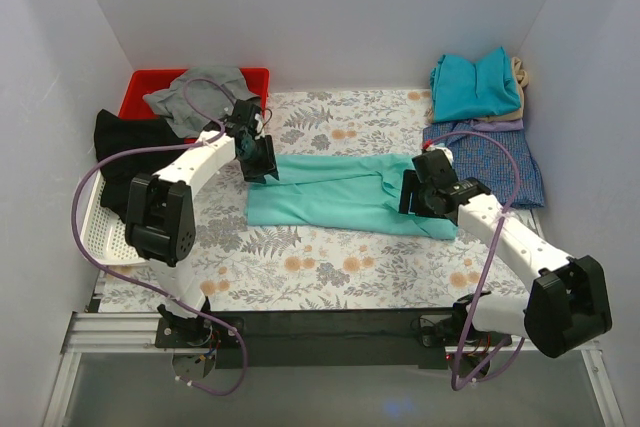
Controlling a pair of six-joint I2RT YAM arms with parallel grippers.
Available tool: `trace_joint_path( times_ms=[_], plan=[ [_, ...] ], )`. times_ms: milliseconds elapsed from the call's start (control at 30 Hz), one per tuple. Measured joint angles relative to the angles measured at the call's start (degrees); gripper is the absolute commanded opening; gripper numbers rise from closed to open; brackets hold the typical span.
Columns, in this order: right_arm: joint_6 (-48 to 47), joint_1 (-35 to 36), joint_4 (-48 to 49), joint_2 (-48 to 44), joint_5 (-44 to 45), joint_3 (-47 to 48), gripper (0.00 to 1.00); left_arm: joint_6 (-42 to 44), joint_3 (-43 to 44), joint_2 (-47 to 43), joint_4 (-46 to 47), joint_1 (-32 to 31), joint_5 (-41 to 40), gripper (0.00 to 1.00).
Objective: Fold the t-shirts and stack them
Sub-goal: Fold the tshirt
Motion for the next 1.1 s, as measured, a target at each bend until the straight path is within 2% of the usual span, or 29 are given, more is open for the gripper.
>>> trace_joint_path(
  times_ms=[233,567,767,1100],
  plan=[
    [1.73,0.11,-1.42,-1.16,-3.58,-3.04,0.74,0.02,-0.59,0.52,1.07,-1.18,5.53,0.39],
    [1.57,0.15,0.31,7.32,-1.90,-2.47,0.76,0.04,0.37,3.82,1.03,-1.49,6.05,0.38],
    [-0.83,0.13,4.07,12.39,1.70,0.90,0.78,0.22,1.16,5.03,0.94,-1.49,5.44,0.38],
    [-7.74,-1.57,10.80,24.02,5.90,13.35,0.78,0.74,2.54,5.86,0.74,-1.49,3.23,0.37]
  ],
)
